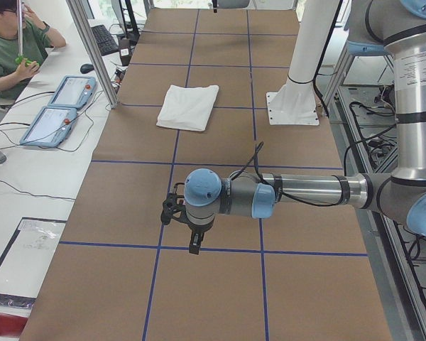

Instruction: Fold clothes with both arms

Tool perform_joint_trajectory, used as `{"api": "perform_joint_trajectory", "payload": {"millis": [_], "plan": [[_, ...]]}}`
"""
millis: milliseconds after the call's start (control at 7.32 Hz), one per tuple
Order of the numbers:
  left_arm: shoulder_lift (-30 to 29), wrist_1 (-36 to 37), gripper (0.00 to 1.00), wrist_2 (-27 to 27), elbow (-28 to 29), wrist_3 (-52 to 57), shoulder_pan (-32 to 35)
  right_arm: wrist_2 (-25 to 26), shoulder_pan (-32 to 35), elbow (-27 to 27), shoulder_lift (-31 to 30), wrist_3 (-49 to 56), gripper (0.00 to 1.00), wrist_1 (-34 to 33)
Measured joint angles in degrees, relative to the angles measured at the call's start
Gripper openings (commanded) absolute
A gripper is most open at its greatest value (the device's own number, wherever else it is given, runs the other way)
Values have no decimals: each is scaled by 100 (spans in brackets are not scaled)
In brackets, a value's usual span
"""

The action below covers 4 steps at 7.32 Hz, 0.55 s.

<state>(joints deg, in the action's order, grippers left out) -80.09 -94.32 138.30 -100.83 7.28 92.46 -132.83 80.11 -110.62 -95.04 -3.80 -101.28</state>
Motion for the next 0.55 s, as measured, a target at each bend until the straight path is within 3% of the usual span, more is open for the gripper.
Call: {"api": "perform_joint_trajectory", "payload": {"millis": [546], "plan": [[34,-6,100,-6,-76,15,3,15,474,32,-1042,120,100,1099]]}}
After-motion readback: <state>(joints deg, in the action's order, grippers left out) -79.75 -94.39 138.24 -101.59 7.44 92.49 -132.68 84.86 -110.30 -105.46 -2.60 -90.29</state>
